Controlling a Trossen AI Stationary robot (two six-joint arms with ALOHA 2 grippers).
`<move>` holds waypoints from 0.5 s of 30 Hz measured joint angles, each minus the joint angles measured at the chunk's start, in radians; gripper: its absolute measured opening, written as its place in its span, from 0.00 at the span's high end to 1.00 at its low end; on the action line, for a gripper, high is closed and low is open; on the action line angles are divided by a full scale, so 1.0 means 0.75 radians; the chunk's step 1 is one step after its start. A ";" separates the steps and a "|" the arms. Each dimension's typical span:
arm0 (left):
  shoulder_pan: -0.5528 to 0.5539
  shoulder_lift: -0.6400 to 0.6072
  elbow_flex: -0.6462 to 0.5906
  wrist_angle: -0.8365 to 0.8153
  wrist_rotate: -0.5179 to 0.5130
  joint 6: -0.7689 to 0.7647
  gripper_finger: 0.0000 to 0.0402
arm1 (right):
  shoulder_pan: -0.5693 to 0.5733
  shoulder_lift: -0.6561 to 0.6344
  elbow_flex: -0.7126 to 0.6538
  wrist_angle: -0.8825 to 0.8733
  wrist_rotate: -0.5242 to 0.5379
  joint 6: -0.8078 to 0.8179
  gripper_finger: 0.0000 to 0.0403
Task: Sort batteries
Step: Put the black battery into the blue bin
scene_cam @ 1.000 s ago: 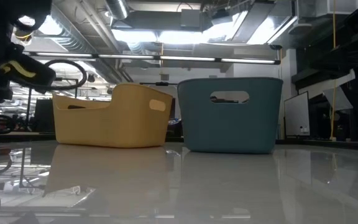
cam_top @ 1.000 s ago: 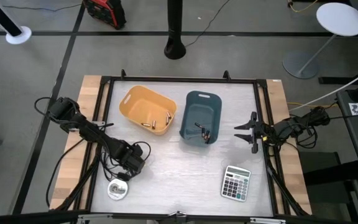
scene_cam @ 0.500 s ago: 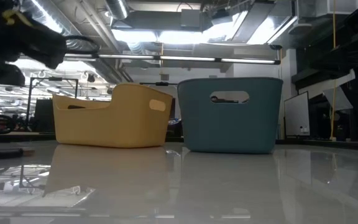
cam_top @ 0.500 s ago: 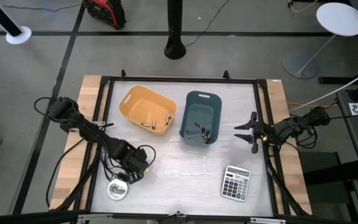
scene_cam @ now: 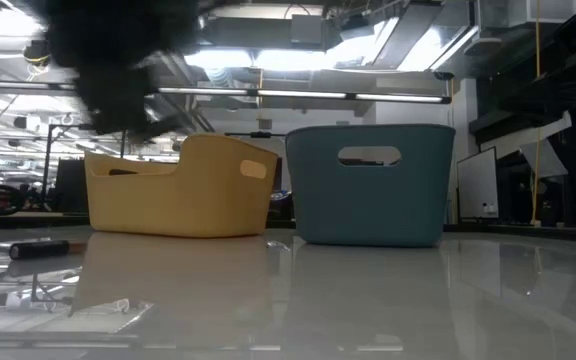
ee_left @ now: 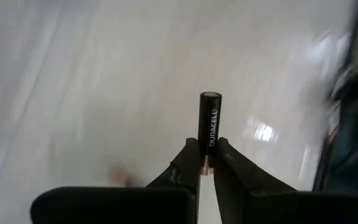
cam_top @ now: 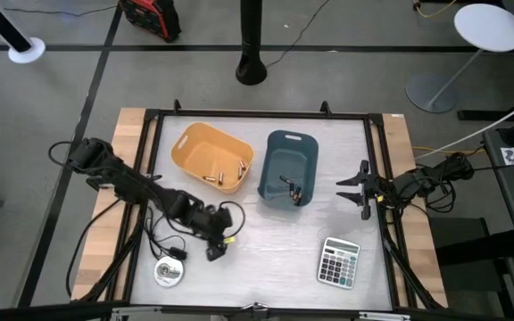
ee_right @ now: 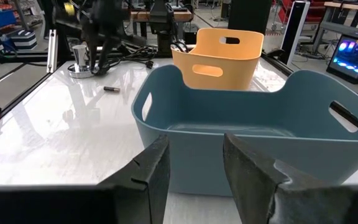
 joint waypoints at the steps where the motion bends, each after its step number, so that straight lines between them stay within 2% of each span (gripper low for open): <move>1: 0.020 0.000 0.000 0.072 -0.027 0.052 0.95 | 0.000 0.000 0.000 0.000 0.000 0.000 0.64; 10: 0.258 -0.001 0.001 0.592 -0.381 0.594 0.93 | 0.000 0.000 0.000 0.000 0.000 0.000 0.64; 15: 0.406 0.030 0.002 0.790 -0.429 0.759 0.93 | 0.000 0.000 0.000 0.000 0.000 0.000 0.64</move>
